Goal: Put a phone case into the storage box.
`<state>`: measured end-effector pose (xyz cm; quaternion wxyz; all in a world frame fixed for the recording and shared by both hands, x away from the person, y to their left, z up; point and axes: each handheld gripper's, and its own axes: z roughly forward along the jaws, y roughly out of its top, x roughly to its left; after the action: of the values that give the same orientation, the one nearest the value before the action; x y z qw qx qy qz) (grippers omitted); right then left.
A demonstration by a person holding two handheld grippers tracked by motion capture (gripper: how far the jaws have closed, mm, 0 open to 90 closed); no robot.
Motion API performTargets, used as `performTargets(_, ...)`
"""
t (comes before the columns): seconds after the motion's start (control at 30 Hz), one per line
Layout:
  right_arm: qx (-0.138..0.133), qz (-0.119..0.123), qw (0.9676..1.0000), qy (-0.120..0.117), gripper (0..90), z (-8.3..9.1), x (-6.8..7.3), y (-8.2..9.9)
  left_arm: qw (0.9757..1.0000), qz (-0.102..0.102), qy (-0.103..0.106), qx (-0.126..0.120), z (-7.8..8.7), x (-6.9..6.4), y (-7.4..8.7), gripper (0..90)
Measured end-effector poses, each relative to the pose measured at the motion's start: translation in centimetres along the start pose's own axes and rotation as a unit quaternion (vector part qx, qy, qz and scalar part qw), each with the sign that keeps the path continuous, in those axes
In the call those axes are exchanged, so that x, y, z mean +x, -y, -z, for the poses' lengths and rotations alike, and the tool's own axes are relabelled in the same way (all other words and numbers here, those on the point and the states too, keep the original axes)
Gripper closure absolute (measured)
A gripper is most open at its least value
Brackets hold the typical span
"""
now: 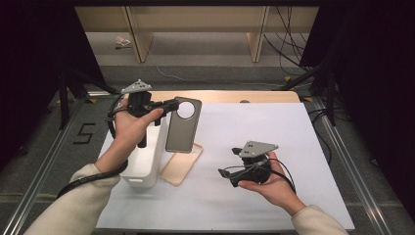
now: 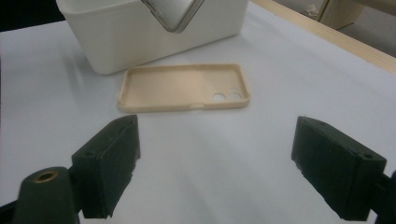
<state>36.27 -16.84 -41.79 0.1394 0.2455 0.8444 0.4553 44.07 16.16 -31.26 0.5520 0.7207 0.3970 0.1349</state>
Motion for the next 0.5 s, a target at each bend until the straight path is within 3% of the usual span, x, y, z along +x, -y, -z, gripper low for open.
performTargets(0.5, -0.007, -0.014, 0.9999, 0.006, 16.5, 0.1, -0.3, 0.1, 0.9998, -0.003, -0.011, -0.014, 1.5, 1.1, -0.4, 82.0)
